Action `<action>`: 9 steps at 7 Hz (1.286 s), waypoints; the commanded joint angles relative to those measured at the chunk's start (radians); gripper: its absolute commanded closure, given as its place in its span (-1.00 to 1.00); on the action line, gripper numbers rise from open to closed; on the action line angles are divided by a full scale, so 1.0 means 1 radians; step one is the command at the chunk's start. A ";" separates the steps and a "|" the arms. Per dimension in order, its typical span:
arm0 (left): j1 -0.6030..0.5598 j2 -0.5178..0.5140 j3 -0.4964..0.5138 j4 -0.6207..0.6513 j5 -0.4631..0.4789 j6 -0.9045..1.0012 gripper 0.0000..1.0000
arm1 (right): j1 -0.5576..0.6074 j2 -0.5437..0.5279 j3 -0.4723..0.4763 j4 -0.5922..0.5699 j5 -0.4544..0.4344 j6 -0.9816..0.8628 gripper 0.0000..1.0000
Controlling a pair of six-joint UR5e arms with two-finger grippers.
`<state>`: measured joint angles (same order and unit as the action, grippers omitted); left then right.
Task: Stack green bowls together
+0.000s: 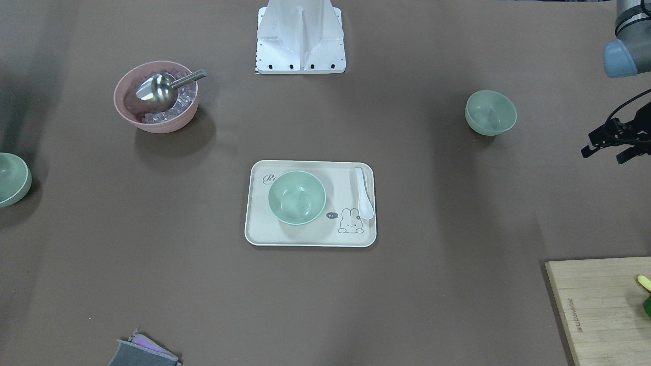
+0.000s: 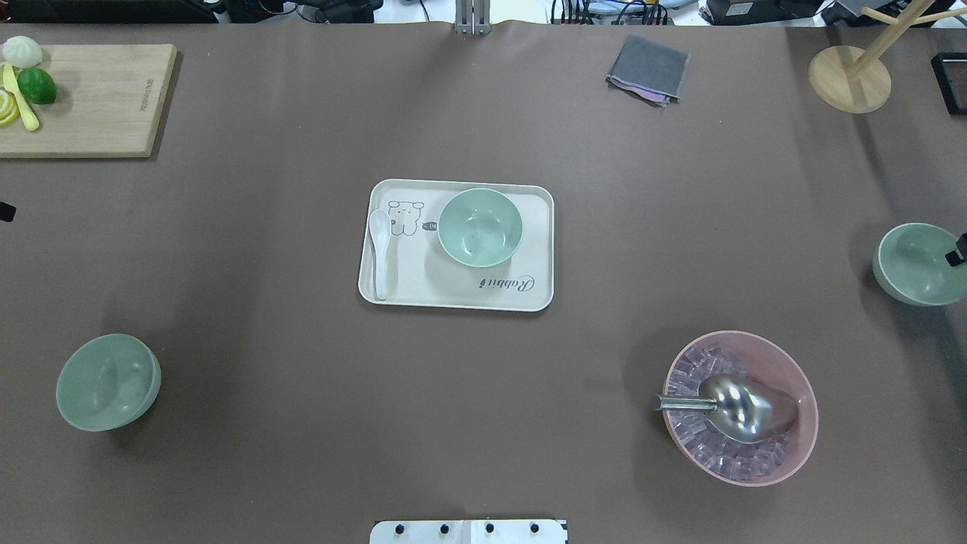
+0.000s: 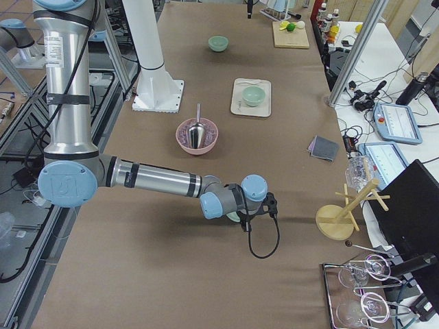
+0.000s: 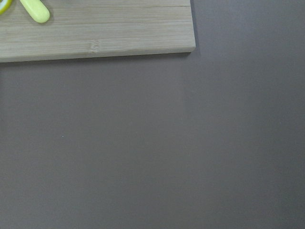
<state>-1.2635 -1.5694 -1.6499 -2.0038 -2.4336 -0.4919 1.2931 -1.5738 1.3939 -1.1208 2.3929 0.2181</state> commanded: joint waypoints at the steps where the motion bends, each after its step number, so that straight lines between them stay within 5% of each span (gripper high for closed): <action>1: 0.128 -0.008 -0.002 -0.126 0.066 -0.205 -0.96 | 0.000 0.116 0.065 -0.127 0.087 0.114 1.00; 3: 0.292 0.009 -0.040 -0.239 0.204 -0.405 -0.96 | -0.047 0.210 0.161 -0.191 0.098 0.334 1.00; 6: 0.354 0.242 -0.224 -0.246 0.205 -0.393 -0.94 | -0.190 0.392 0.209 -0.192 0.075 0.730 1.00; 9: 0.449 0.270 -0.200 -0.243 0.211 -0.401 -0.86 | -0.343 0.527 0.198 -0.191 -0.046 0.953 1.00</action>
<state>-0.8484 -1.3077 -1.8627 -2.2502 -2.2232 -0.8885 1.0027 -1.0970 1.5951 -1.3121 2.3844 1.0873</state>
